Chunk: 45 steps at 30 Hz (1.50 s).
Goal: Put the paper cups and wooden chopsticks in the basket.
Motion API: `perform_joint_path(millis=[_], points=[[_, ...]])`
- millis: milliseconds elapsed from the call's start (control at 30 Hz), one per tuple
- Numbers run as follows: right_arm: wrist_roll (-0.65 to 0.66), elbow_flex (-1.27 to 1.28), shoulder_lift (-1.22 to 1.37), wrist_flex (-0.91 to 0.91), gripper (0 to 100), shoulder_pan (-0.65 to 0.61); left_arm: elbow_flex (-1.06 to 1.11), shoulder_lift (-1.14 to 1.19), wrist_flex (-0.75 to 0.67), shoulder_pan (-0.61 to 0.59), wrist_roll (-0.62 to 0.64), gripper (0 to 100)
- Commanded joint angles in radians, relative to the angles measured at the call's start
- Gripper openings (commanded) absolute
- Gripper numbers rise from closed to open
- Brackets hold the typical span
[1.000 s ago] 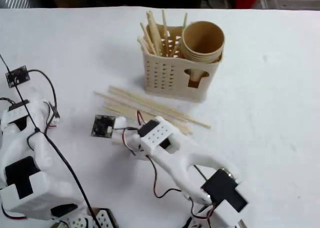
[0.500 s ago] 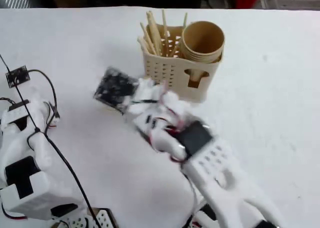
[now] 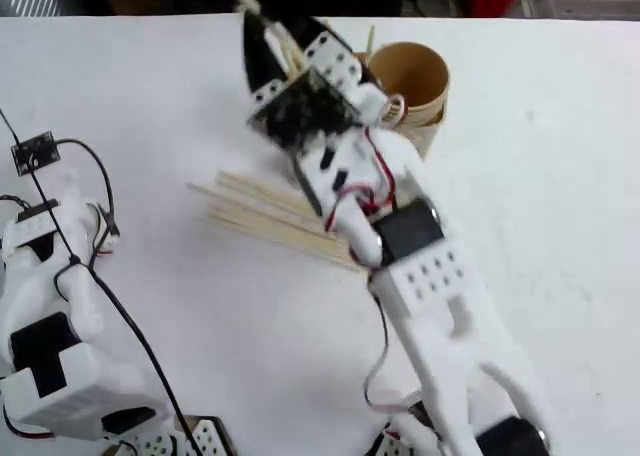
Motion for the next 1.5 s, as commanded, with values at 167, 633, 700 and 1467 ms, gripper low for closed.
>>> perform_joint_path(millis=[167,633,700,1467], points=[[-0.006,-0.057,0.174,-0.108,3.1,0.091,-0.005,-0.005,-0.018,0.013,0.008,12],[-0.167,-0.109,0.111,0.306,1.7,0.065,-0.005,-0.005,-0.018,0.013,0.008,12],[-0.167,-0.11,0.056,0.461,2.8,0.036,-0.005,-0.005,-0.018,0.013,0.006,12],[0.193,0.127,0.659,0.558,15.2,-0.211,-0.005,-0.005,-0.018,0.013,0.009,12]])
